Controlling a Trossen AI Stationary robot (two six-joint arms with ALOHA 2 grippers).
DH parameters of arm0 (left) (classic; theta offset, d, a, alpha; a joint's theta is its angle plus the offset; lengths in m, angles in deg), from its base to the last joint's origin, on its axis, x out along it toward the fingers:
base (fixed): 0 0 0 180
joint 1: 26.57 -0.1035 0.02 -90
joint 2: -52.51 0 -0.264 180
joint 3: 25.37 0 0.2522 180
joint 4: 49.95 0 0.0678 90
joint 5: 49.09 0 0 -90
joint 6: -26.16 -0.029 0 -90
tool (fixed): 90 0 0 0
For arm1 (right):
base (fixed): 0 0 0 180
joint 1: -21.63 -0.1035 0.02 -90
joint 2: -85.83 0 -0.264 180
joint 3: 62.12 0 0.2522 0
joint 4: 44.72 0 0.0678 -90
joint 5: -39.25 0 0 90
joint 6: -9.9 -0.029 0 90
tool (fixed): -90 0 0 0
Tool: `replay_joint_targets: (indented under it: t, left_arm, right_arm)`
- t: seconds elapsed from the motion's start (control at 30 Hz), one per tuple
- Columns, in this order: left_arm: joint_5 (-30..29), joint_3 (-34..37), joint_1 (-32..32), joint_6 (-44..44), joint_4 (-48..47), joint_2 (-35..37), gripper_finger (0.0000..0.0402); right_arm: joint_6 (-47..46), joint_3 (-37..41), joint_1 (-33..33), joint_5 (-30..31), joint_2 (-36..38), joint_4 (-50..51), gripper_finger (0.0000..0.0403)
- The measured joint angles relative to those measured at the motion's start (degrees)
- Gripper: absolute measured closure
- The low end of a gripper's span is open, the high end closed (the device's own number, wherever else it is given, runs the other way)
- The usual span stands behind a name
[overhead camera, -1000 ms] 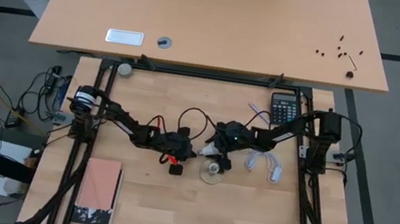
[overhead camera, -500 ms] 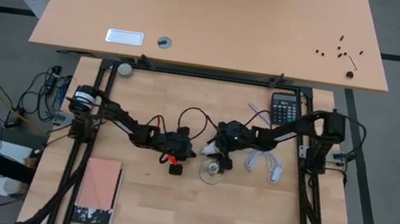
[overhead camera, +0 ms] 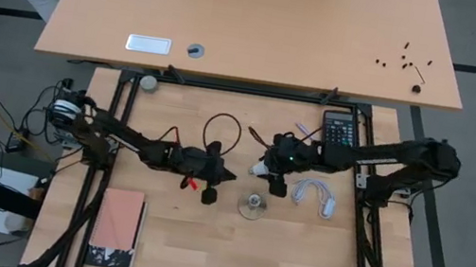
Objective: Screw lightbulb
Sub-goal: Insert the lightbulb on the lamp
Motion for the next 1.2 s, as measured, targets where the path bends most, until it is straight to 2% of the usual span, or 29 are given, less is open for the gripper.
replay_joint_targets:
  t: [0.17, 0.3, 0.5, 0.67, 0.8, 0.97, 1.1, 1.2]
  left_arm:
    - [-2.1, 0.0, 4.7, 0.0, 0.7, 2.2, 0.0376]
    - [-2.2, 0.0, 7.5, 3.0, 1.8, 1.8, 0.0376]
    - [-2.3, 0.0, 8.5, 10.6, 4.2, -1.6, 0.0376]
    - [-2.6, 0.0, 9.1, 14.6, 12.1, -7.9, 0.0376]
    - [-6.9, 0.0, 9.9, 13.7, 13.9, -11.9, 0.0372]
    - [-11.2, -0.4, 10.1, 13.2, 16.4, -14.6, 0.0335]
    - [-10.8, -2.8, 10.2, 7.3, 15.9, -15.9, 0.0298]
    - [-10.7, -4.3, 10.2, 2.8, 14.5, -16.0, 0.0286]
  right_arm:
    - [-6.1, -9.0, -5.9, 6.6, 1.9, 14.8, 0.014]
    - [-12.2, -15.9, -10.9, 9.3, 1.4, 23.8, 0.0148]
    - [-19.4, -22.7, -16.9, 12.7, -1.7, 29.0, 0.0132]
    - [-22.7, -28.9, -19.7, 12.8, -7.0, 36.4, 0.0139]
    - [-23.4, -34.8, -20.6, 10.6, -11.3, 43.0, 0.0144]
    - [-22.8, -40.5, -20.5, 10.3, -15.6, 48.1, 0.013]
    - [-21.4, -42.6, -19.7, 8.1, -18.4, 51.2, 0.013]
    - [-21.3, -43.8, -18.6, 6.3, -20.0, 53.9, 0.0137]
